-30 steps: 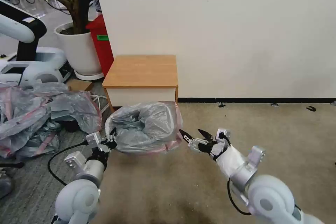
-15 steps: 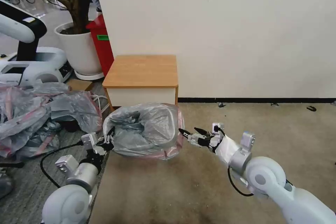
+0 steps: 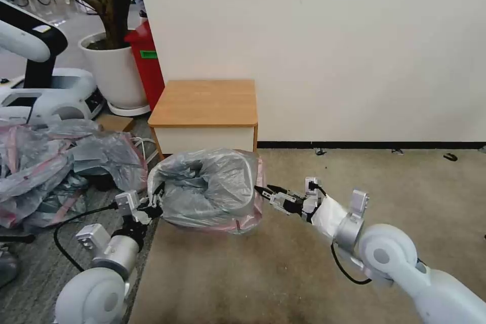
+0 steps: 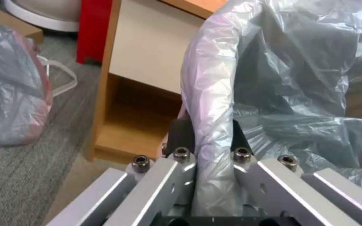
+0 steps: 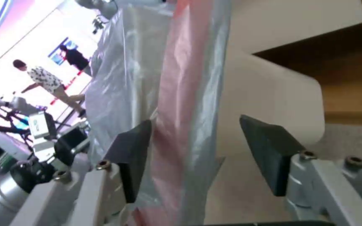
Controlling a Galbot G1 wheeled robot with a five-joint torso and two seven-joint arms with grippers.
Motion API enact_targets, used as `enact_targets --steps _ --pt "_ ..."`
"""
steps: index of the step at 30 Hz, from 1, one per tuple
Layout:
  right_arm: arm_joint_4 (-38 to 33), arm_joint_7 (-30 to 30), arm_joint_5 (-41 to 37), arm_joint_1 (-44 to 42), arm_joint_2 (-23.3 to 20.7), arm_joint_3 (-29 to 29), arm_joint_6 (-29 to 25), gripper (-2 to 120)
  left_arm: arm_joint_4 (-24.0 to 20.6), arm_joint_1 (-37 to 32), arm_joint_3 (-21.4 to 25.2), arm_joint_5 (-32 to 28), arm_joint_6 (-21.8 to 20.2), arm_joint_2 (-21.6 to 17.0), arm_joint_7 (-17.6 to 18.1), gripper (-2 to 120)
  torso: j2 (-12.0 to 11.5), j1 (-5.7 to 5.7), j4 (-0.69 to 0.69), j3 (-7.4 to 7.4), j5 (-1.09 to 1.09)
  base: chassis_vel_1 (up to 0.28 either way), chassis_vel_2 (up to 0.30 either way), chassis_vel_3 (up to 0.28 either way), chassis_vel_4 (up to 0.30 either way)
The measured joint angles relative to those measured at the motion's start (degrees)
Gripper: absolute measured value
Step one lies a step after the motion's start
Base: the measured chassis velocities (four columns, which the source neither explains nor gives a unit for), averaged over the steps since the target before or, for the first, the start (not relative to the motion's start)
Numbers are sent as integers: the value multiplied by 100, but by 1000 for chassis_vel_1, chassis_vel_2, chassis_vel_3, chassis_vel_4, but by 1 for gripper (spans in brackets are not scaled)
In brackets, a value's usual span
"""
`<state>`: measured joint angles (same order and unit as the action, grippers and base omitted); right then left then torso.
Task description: Pick up the garbage bag from the table and place it over the trash can.
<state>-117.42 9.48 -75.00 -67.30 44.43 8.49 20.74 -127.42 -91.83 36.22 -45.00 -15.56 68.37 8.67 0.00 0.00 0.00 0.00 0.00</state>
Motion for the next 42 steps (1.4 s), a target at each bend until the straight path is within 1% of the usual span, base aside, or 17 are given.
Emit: enact_targets --steps 2,6,12,17,22,23,26,27,29,30,31,32,33,39,42 --pt "55 65 -27 15 -29 0 38 51 -36 -31 2 0 0 -7 -2 3 0 0 0 0 0 0 0 0 0" --pt "155 150 -47 67 -79 -27 58 47 -100 -89 25 4 0 -16 -7 3 0 0 0 0 0 0 0 0 0" --pt "253 274 -93 133 -91 -39 58 44 -173 -185 98 14 11 -14 -132 3 0 0 0 0 1 0 0 0 0" --pt "254 370 -102 113 -75 -26 51 43 -191 -205 141 19 18 -30 -153 3 0 0 0 0 0 0 0 0 0" --pt "237 499 -87 66 -72 -5 -52 33 -192 -205 152 23 21 -52 -153 3 0 0 0 0 0 0 0 0 0" --pt "237 499 -87 66 -72 -5 -52 33 -192 -205 152 23 21 -52 -153 3 0 0 0 0 0 0 0 0 0" --pt "237 593 -64 47 -91 -5 -165 21 -192 -205 151 26 23 -51 -153 3 0 0 0 0 0 0 0 0 0" --pt "240 661 -61 41 -95 -5 -183 15 -195 -206 150 27 23 -51 -153 3 0 0 0 0 0 0 0 0 0" --pt "248 727 -59 37 -96 -5 -197 13 -198 -207 148 28 23 -51 -153 3 0 0 0 0 0 0 0 0 0" --pt "266 826 -55 29 -97 -5 -210 6 -205 -211 144 30 24 -50 -152 3 0 0 0 0 0 0 0 0 0" --pt "266 826 -55 29 -97 -5 -210 6 -205 -211 144 30 24 -50 -152 3 0 0 0 0 0 0 0 0 0" --pt "271 872 -49 23 -97 -8 -226 2 -208 -213 142 31 23 -48 -152 3 0 0 0 0 0 0 0 0 0" --pt "275 896 -45 22 -96 -22 -277 0 -212 -216 138 33 24 -43 -150 3 0 0 0 0 0 0 0 0 0" --pt "304 886 83 53 -82 -79 -345 0 -231 -228 107 41 24 -22 -149 3 0 0 0 0 0 0 0 0 0" --pt "340 640 298 96 -79 -133 -348 0 -258 -246 91 50 23 13 -168 3 0 0 0 0 0 0 0 0 0"
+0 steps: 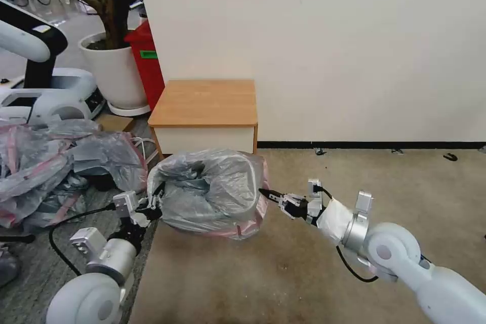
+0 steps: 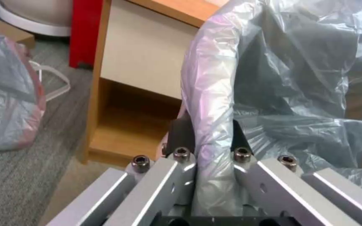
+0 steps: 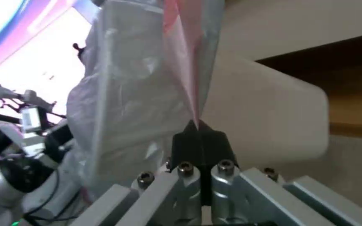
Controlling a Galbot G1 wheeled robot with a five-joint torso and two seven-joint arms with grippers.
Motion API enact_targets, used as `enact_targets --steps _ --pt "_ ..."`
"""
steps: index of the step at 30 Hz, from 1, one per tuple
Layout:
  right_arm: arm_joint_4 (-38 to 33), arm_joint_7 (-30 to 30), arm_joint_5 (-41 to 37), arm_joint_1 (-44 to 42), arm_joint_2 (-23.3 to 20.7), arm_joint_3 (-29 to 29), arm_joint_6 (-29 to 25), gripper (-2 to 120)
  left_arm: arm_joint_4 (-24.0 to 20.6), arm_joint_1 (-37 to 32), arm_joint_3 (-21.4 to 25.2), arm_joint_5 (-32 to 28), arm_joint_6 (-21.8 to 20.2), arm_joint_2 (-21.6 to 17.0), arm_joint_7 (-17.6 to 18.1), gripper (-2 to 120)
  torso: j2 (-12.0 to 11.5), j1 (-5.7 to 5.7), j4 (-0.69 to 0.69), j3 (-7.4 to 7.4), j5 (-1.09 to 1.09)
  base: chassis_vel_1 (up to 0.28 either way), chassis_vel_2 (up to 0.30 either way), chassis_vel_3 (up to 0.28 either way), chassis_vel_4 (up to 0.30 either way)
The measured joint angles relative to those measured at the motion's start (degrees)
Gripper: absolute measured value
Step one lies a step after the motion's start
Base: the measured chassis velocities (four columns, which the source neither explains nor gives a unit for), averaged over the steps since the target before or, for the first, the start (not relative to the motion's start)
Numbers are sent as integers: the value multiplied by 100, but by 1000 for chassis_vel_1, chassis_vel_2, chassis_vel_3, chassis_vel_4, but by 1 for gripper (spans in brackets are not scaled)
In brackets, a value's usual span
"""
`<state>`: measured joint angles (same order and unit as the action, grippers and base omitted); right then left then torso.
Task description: Pick up the garbage bag from the table and place it over the trash can.
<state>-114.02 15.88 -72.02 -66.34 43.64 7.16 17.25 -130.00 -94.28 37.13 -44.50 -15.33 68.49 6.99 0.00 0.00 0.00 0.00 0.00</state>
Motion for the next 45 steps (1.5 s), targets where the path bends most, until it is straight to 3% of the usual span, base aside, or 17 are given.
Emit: enact_targets --steps 8,45 --pt "200 -480 385 81 16 -83 -24 0 -39 -45 -39 55 0 64 -38 3 0 0 0 0 0 0 0 0 0" --pt "1144 -768 1565 573 681 -805 -246 0 -430 -434 -338 114 -213 270 -167 3 0 0 0 0 0 0 0 0 0"
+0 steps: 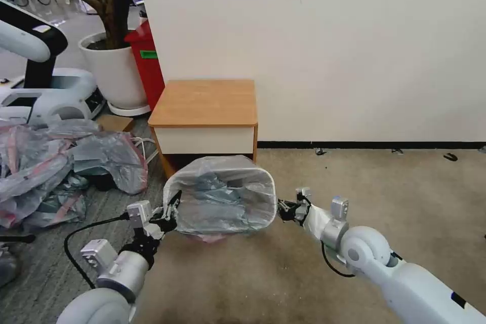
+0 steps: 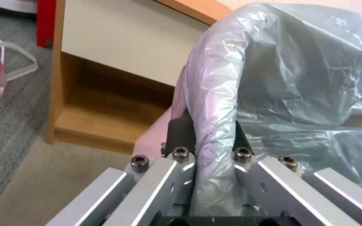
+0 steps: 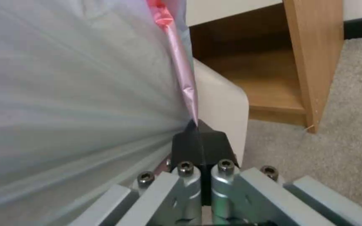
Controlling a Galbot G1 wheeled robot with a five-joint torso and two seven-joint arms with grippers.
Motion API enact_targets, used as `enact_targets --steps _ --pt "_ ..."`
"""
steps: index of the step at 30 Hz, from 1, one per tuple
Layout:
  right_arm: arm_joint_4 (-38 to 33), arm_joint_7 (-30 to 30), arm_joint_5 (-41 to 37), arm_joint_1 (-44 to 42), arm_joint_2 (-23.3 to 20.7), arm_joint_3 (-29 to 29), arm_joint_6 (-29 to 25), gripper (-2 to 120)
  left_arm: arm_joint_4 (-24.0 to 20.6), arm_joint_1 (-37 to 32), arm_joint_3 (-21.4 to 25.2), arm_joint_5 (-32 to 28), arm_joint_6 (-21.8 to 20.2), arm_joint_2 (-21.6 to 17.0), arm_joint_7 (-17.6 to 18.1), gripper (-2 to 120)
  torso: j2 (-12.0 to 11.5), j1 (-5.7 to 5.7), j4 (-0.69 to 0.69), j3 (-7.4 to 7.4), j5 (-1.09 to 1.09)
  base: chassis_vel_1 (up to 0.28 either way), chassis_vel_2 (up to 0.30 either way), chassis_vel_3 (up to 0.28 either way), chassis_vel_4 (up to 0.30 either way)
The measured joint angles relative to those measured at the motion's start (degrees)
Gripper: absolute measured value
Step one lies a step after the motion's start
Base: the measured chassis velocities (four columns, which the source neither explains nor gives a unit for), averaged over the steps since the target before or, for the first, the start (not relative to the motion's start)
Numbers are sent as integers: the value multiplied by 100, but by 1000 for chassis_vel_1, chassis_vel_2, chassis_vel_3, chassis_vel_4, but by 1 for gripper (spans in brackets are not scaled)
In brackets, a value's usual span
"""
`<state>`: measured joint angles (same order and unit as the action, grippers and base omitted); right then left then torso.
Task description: Pick up the garbage bag from the table and place it over the trash can.
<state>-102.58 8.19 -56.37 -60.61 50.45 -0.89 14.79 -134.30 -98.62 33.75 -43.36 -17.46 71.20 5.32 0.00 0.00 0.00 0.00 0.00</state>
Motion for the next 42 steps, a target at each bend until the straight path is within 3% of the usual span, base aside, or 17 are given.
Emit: enact_targets --steps 15,29,33,34,39,42 --pt "509 -82 603 317 183 -312 -107 0 -40 -44 -91 -52 -173 -42 -35 3 0 0 0 0 0 0 0 0 0" --pt "516 -139 735 266 147 -348 -420 0 158 51 -81 -64 -185 -45 -43 3 0 0 0 0 0 0 0 0 0" --pt "366 -265 768 154 86 -286 -531 8 326 176 -76 -52 -171 -22 10 3 0 0 -1 0 0 0 0 0 0" --pt "254 -367 773 61 46 -220 -559 17 438 261 -84 -53 -168 2 85 3 0 0 0 0 0 0 0 0 0" --pt "97 -417 773 -88 -38 -81 -587 32 601 367 -105 -56 -145 33 158 3 0 0 0 0 -1 0 0 0 0" --pt "-6 -445 782 -224 -100 60 -633 47 706 439 -115 -66 -112 69 208 3 0 0 0 0 0 0 0 0 0"
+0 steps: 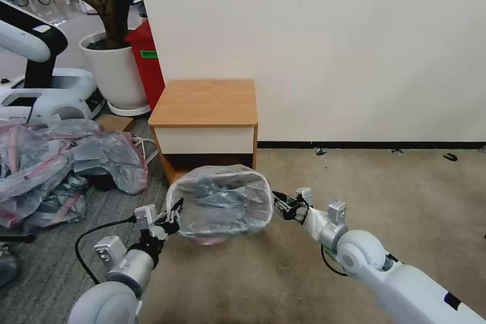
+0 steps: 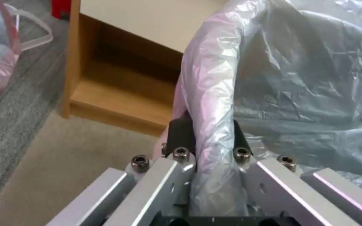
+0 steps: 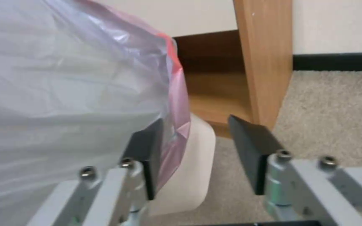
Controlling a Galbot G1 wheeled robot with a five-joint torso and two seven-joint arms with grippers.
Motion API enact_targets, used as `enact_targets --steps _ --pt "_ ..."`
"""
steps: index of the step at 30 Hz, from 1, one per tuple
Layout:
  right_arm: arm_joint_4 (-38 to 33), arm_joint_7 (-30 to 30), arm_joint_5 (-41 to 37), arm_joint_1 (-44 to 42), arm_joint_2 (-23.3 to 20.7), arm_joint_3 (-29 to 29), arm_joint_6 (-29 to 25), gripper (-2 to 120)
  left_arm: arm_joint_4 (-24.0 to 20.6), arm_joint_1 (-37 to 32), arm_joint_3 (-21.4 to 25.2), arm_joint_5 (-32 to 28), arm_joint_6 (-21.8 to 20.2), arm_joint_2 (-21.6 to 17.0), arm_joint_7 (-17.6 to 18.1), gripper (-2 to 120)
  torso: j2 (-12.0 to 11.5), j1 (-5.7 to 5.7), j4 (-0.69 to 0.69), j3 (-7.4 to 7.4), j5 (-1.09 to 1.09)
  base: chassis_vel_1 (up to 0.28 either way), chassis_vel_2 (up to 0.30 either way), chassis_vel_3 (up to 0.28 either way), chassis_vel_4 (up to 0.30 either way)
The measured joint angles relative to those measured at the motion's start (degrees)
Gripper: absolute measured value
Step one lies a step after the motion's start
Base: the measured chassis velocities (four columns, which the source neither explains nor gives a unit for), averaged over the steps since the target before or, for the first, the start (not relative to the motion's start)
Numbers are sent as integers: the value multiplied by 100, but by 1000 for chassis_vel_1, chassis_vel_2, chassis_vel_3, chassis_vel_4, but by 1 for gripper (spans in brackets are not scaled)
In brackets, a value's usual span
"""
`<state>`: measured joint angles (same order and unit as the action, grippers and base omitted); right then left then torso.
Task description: Pick up the garbage bag from the table and place it over the trash can.
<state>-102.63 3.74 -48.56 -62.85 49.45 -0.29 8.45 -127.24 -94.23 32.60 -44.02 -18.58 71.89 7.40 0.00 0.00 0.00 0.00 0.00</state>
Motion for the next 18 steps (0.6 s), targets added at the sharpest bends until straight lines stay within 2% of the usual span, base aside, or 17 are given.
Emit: enact_targets --steps 1,4,6,9,10,15,18 --pt "0 0 0 0 0 0 0 47 0 0 0 0 0 0 0 3 0 0 0 0 0 0 0 0 0" --pt "-31 -12 42 -62 -20 51 -24 62 16 28 -2 -51 2 16 24 3 0 0 0 0 1 0 0 0 0" --pt "-45 -20 71 -84 -33 77 -46 65 16 35 0 -61 3 16 30 3 0 0 0 0 1 0 0 0 0" --pt "-138 -137 154 -172 -151 199 -75 80 43 72 37 -74 41 -6 85 3 0 0 0 0 1 0 0 0 0" --pt "-138 -137 154 -172 -151 199 -75 80 43 72 37 -74 41 -6 85 3 0 0 0 0 1 0 0 0 0" --pt "-367 -708 776 -241 -422 428 -81 100 134 147 124 -61 136 -28 220 3 0 0 0 0 1 0 0 0 0" --pt "-541 -684 1068 -328 -544 605 -136 107 154 163 122 35 200 -29 328 3 -1 0 0 0 1 0 0 0 0"
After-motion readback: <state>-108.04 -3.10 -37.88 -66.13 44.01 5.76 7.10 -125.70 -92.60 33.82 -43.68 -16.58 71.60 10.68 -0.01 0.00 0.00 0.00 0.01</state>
